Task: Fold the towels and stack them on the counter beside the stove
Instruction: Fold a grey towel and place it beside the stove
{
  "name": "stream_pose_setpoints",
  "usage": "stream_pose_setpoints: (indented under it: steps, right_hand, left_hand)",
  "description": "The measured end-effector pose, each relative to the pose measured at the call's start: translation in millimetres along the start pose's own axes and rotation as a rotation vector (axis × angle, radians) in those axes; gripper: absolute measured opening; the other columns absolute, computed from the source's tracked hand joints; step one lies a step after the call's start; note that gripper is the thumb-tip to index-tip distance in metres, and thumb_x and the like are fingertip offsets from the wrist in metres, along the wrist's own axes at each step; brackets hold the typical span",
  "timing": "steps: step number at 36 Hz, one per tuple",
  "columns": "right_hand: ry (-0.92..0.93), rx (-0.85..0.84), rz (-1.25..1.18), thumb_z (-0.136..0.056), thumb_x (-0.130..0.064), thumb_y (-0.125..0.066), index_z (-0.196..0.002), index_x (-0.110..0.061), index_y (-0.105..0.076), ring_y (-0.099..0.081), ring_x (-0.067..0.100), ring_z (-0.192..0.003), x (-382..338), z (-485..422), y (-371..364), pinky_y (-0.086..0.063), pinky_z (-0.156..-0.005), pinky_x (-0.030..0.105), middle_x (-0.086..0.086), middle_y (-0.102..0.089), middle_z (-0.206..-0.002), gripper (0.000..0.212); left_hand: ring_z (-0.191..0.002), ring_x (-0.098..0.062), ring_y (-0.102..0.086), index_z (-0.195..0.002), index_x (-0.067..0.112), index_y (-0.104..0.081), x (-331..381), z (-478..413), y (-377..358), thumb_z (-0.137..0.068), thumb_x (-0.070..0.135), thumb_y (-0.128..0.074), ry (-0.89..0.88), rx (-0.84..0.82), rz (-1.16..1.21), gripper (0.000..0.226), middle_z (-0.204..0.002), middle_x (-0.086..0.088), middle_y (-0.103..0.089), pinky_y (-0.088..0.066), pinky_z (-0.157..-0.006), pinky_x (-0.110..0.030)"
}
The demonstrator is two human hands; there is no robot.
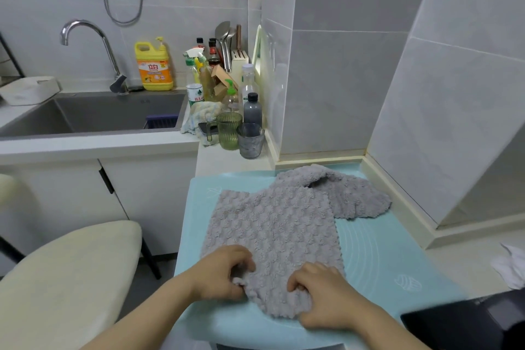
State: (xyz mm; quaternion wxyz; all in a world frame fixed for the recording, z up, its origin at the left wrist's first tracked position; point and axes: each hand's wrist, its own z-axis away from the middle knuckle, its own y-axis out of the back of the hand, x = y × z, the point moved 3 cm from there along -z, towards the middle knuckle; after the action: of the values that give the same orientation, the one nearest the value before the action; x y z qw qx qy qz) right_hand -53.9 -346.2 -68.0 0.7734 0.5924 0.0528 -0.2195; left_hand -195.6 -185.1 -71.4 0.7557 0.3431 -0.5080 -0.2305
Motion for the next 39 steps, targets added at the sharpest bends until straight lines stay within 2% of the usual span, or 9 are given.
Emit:
stream_pose_setpoints:
  steps: [6, 10, 14, 16, 19, 24, 32, 37, 39]
  right_hand:
    - [0.009, 0.027, 0.032, -0.071, -0.019, -0.051, -0.094, -0.027, -0.038, -0.035, 0.012, -0.093, -3.0, 5.1, 1.7, -0.03, -0.09, 0.027, -0.02, -0.032, -0.085, 0.027]
    - [0.08, 0.03, 0.123, -0.069, -0.036, -0.039, -0.105, -0.024, -0.049, -0.038, 0.013, -0.101, -1.3, 7.5, -1.7, -0.028, -0.087, 0.027, -0.01, -0.036, -0.1, 0.039]
    - [0.04, 0.008, 0.001, -0.06, -0.046, -0.027, -0.076, -0.028, -0.045, -0.033, 0.006, -0.087, 4.7, 10.2, -4.5, -0.031, -0.085, 0.026, -0.012, -0.038, -0.092, 0.03]
    - [-0.02, 0.07, -0.165, -0.068, -0.041, -0.037, -0.066, -0.028, -0.041, -0.037, 0.0, -0.076, 7.0, 10.0, 0.3, -0.036, -0.081, 0.022, -0.014, -0.042, -0.079, 0.014]
    - [-0.161, 0.223, -0.408, -0.085, -0.02, -0.053, -0.067, -0.029, -0.045, -0.042, 0.001, -0.061, 16.3, 12.1, 9.0, -0.036, -0.062, 0.017, -0.008, -0.051, -0.068, 0.021]
    - [-0.252, 0.34, -0.308, -0.092, -0.041, -0.05, -0.069, -0.03, -0.041, -0.041, 0.008, -0.054, 30.2, 13.0, 14.6, -0.029, -0.053, 0.024, -0.005, -0.048, -0.06, 0.027]
    - [-0.173, 0.12, -0.295, -0.073, -0.044, -0.071, -0.088, -0.04, -0.048, -0.046, -0.003, -0.073, 40.9, 16.5, 6.4, -0.035, -0.067, 0.012, -0.018, -0.05, -0.081, 0.028]
    - [-0.138, 0.17, -0.294, -0.07, -0.052, -0.064, -0.083, -0.04, -0.052, -0.05, 0.007, -0.095, 52.1, 17.5, 6.9, -0.034, -0.078, 0.009, -0.021, -0.048, -0.091, 0.021]
    - [-0.181, 0.231, -0.408, -0.077, -0.039, -0.066, -0.078, -0.03, -0.055, -0.054, 0.006, -0.085, 49.9, 19.8, 13.9, -0.036, -0.07, 0.011, -0.014, -0.057, -0.085, 0.014]
  left_hand:
    - [-0.09, -0.014, -0.058, -0.063, 0.033, -0.048, -1.9, -1.3, 12.9, -0.063, 0.022, -0.054, 0.141, 0.109, 0.027, 0.012, -0.101, 0.004, -0.067, -0.046, -0.078, -0.025]
    - [-0.086, -0.019, -0.059, -0.06, 0.03, -0.049, -6.9, -1.3, 16.2, -0.065, 0.02, -0.063, 0.197, 0.137, 0.053, 0.018, -0.092, 0.002, -0.066, -0.045, -0.075, -0.027]
    - [-0.077, -0.015, -0.057, -0.052, 0.032, -0.052, -11.5, 6.2, 15.7, -0.057, 0.024, -0.05, 0.227, 0.115, 0.13, 0.009, -0.082, 0.012, -0.063, -0.048, -0.071, -0.027]
    - [-0.087, -0.018, -0.062, -0.06, 0.032, -0.057, -15.2, 9.9, 18.6, -0.062, 0.023, -0.05, 0.257, 0.126, 0.157, 0.012, -0.098, 0.007, -0.066, -0.05, -0.071, -0.026]
    - [-0.071, -0.007, -0.056, -0.082, 0.026, -0.064, -23.3, 13.7, 21.9, -0.079, 0.009, -0.049, 0.276, 0.176, 0.163, 0.023, -0.085, 0.007, -0.064, -0.044, -0.064, -0.015]
    - [-0.076, -0.009, -0.053, -0.084, 0.023, -0.064, -30.8, 13.1, 21.0, -0.086, 0.008, -0.05, 0.289, 0.312, 0.171, 0.021, -0.078, 0.009, -0.062, -0.039, -0.069, -0.019]
    - [-0.089, -0.009, -0.049, -0.079, 0.038, -0.049, -24.4, -1.0, 14.3, -0.085, 0.012, -0.054, 0.22, 0.262, -0.027, 0.027, -0.093, 0.007, -0.054, -0.036, -0.07, -0.012]
    - [-0.089, -0.011, -0.044, -0.102, 0.02, -0.059, -26.9, -6.9, 17.8, -0.094, 0.018, -0.048, 0.233, 0.211, -0.176, 0.015, -0.095, 0.003, -0.047, -0.032, -0.072, -0.019]
    - [-0.088, -0.013, -0.044, -0.104, 0.014, -0.06, -25.8, -7.7, 21.0, -0.096, 0.018, -0.045, 0.252, 0.175, -0.211, 0.018, -0.094, 0.002, -0.048, -0.031, -0.072, -0.022]
